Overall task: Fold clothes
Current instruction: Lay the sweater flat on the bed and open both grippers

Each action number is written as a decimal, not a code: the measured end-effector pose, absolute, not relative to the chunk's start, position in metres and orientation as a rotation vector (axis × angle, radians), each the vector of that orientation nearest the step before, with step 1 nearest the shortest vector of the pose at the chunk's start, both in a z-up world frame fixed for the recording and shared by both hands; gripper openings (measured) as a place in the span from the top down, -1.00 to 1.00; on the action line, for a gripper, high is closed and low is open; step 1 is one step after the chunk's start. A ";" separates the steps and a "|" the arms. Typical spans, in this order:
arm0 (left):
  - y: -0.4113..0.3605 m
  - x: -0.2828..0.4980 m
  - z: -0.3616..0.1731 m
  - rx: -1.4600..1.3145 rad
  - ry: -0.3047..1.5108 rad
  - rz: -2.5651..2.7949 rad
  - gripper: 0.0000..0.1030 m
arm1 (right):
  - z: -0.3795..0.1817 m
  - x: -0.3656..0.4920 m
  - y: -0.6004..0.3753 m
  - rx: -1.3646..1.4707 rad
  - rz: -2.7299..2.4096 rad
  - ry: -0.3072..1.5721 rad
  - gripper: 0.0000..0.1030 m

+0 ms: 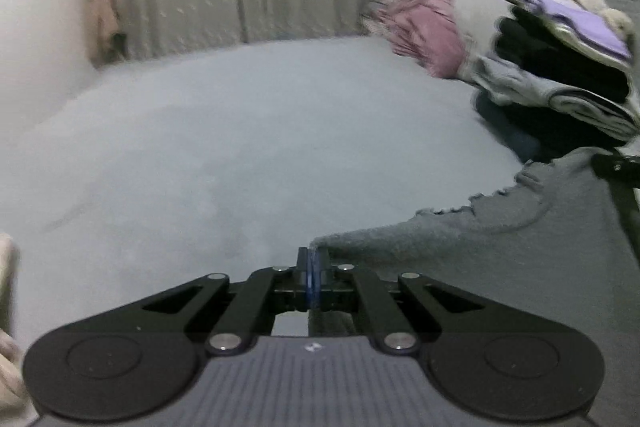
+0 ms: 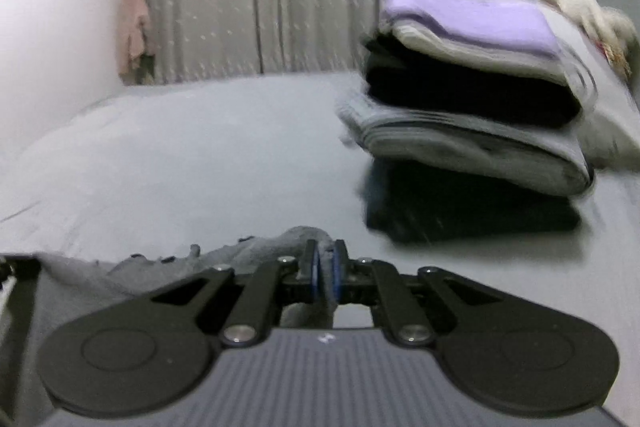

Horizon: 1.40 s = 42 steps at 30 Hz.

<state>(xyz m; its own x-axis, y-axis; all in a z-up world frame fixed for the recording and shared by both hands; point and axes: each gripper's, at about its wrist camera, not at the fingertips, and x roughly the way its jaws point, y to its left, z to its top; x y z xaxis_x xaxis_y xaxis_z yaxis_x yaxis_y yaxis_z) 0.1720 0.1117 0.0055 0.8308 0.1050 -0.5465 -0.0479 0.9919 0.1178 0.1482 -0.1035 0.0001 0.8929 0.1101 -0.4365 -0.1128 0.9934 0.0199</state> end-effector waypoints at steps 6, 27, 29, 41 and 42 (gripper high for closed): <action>0.131 0.206 0.021 0.206 0.507 0.210 1.00 | 0.002 0.180 -0.053 -0.089 0.128 0.401 0.91; 0.148 0.225 -0.036 0.133 0.716 0.260 -0.34 | -0.049 0.209 -0.029 -0.157 0.091 0.599 -0.39; 0.149 0.213 -0.030 0.097 0.720 0.257 -0.43 | -0.045 0.194 -0.034 -0.137 0.088 0.610 -0.48; 0.133 0.093 -0.008 0.022 0.816 0.187 -0.54 | -0.012 0.095 -0.061 -0.013 0.111 0.681 -0.74; 0.133 0.086 -0.008 0.023 0.822 0.181 -0.54 | -0.010 0.086 -0.063 -0.002 0.118 0.693 -0.75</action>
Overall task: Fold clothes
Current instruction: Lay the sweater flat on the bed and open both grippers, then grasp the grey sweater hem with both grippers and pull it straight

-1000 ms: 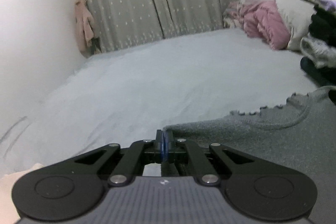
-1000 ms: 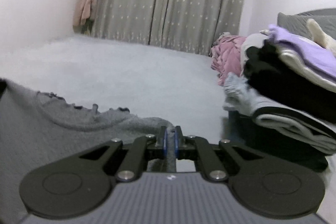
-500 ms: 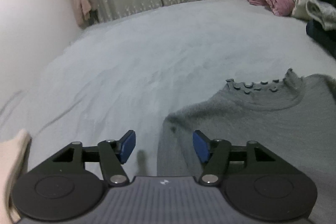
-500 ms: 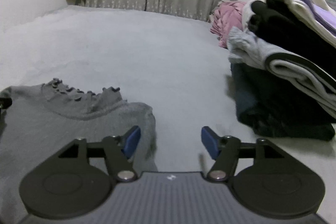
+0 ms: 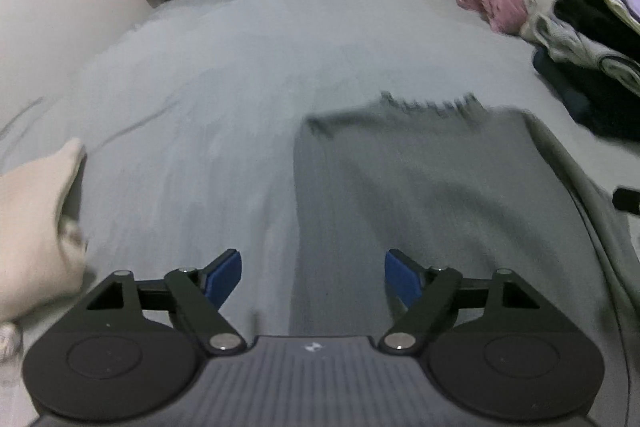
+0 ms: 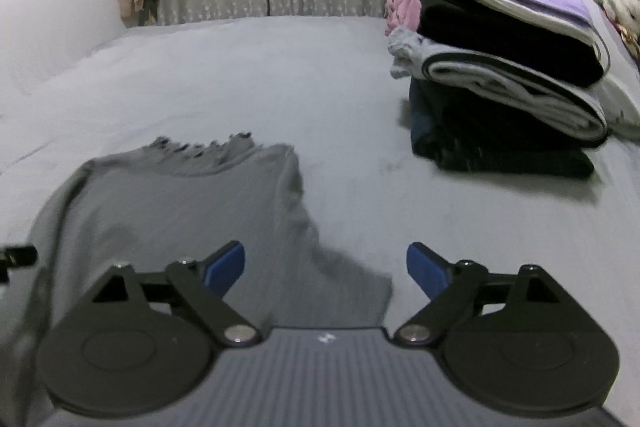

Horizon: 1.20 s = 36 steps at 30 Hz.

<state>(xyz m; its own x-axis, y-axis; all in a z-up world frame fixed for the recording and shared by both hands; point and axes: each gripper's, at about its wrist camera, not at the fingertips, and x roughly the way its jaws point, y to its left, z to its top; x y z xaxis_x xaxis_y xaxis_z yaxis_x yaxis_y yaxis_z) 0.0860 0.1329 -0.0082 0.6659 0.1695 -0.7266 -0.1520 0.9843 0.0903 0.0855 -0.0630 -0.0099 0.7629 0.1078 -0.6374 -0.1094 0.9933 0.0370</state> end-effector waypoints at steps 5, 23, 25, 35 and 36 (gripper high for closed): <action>0.135 0.046 -0.018 -0.015 0.852 0.161 -0.54 | -0.010 0.048 -0.075 0.042 0.135 0.758 -0.75; 0.161 -0.025 -0.036 -0.233 0.886 -0.101 -0.34 | -0.051 -0.026 -0.127 0.303 0.281 0.865 -0.35; 0.159 -0.027 -0.037 -0.218 0.885 -0.130 0.01 | -0.053 -0.030 -0.131 0.273 0.288 0.854 -0.05; 0.160 -0.031 -0.024 -0.229 0.814 -0.057 0.92 | -0.041 -0.033 -0.167 0.340 0.242 0.807 0.93; 0.163 -0.032 -0.021 -0.228 0.798 -0.042 0.92 | -0.038 -0.034 -0.170 0.348 0.236 0.796 0.94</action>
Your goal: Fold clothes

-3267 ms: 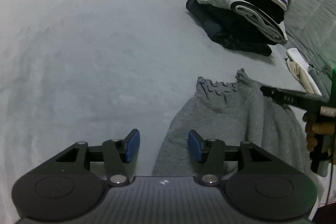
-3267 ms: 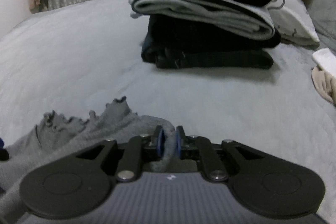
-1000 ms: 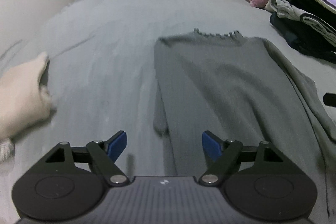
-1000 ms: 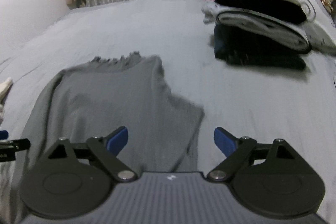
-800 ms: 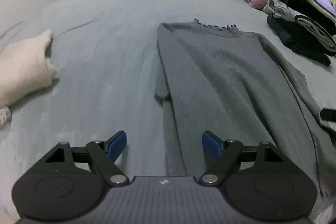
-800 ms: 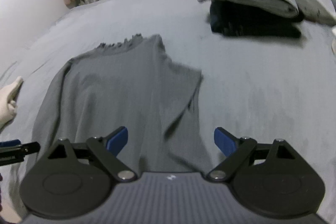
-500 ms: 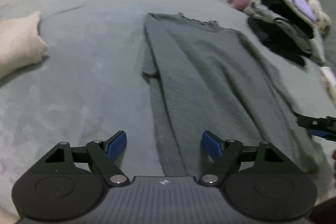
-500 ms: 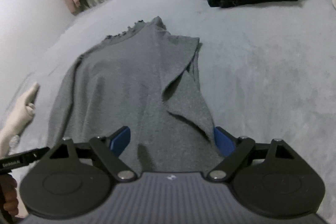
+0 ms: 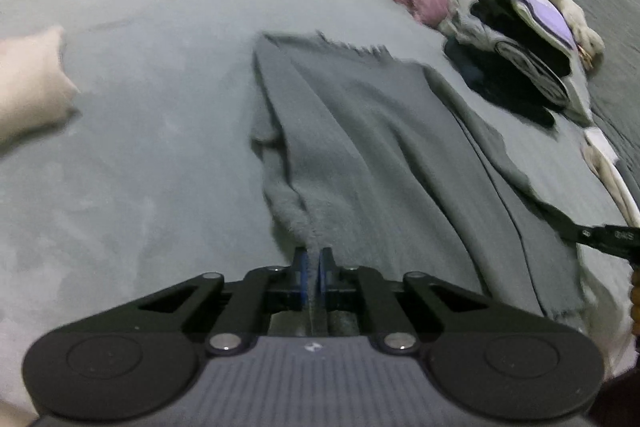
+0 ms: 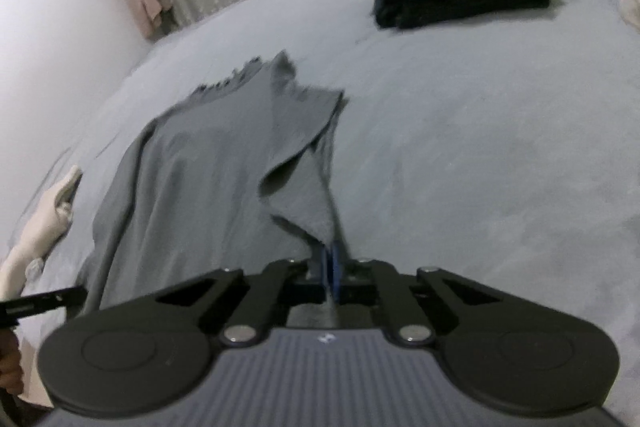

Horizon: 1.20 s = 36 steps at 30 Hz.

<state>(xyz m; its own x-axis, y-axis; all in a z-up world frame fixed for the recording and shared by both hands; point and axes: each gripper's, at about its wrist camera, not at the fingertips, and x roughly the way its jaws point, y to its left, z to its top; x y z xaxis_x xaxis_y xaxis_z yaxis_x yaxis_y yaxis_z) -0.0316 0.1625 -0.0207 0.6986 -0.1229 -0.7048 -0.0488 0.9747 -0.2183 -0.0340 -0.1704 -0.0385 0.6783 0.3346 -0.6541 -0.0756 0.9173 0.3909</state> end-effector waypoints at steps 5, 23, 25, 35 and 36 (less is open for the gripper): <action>0.181 -0.032 -0.015 -0.239 0.781 0.049 0.92 | -0.030 -0.037 -0.179 0.319 0.178 0.748 0.95; 0.229 -0.024 -0.009 -0.345 0.760 0.181 0.90 | -0.021 -0.013 -0.217 0.093 -0.171 0.646 0.95; 0.228 -0.023 -0.010 -0.340 0.773 0.185 0.86 | -0.027 -0.009 -0.219 0.088 -0.184 0.671 0.94; 0.226 -0.028 -0.006 -0.325 0.731 0.155 -0.06 | -0.028 -0.016 -0.207 0.124 -0.126 0.696 0.07; 0.224 -0.029 -0.004 -0.320 0.714 0.144 -0.09 | -0.025 -0.019 -0.203 0.115 -0.115 0.685 -0.07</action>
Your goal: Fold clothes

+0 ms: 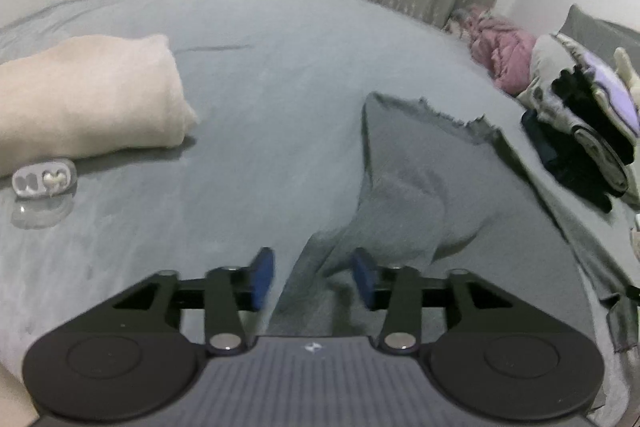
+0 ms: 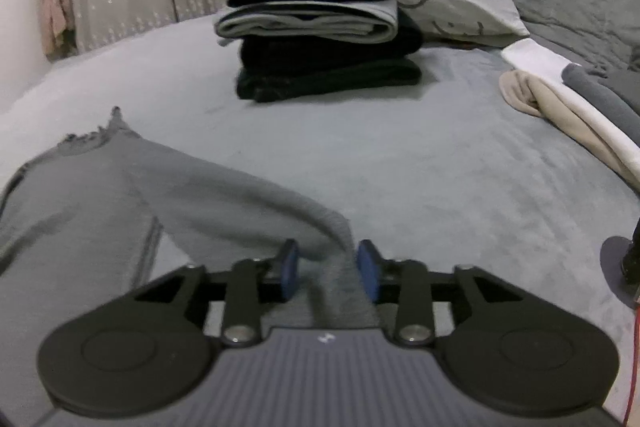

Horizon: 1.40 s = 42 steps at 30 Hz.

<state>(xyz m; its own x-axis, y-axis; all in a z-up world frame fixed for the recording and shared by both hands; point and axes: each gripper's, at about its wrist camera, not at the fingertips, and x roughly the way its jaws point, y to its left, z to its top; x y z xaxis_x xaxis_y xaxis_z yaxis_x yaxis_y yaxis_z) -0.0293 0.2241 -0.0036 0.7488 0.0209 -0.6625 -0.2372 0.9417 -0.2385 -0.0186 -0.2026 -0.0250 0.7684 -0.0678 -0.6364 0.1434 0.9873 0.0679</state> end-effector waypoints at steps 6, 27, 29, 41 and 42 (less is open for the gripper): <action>0.206 -0.027 -0.004 -0.258 0.710 0.074 -0.33 | -0.017 -0.032 -0.175 0.080 -0.016 0.662 -0.24; 0.181 -0.016 -0.031 -0.029 0.816 0.136 -0.45 | -0.041 -0.048 -0.116 0.148 0.346 0.900 -0.25; 0.184 -0.015 -0.030 -0.038 0.811 0.150 -0.45 | -0.042 -0.050 -0.114 0.128 0.347 0.899 -0.25; 0.195 -0.001 -0.013 -0.092 0.790 0.075 -0.45 | -0.014 -0.029 -0.093 0.179 0.403 0.843 -0.23; 0.197 -0.002 -0.012 -0.104 0.787 0.063 -0.45 | -0.010 -0.024 -0.087 0.199 0.422 0.843 -0.23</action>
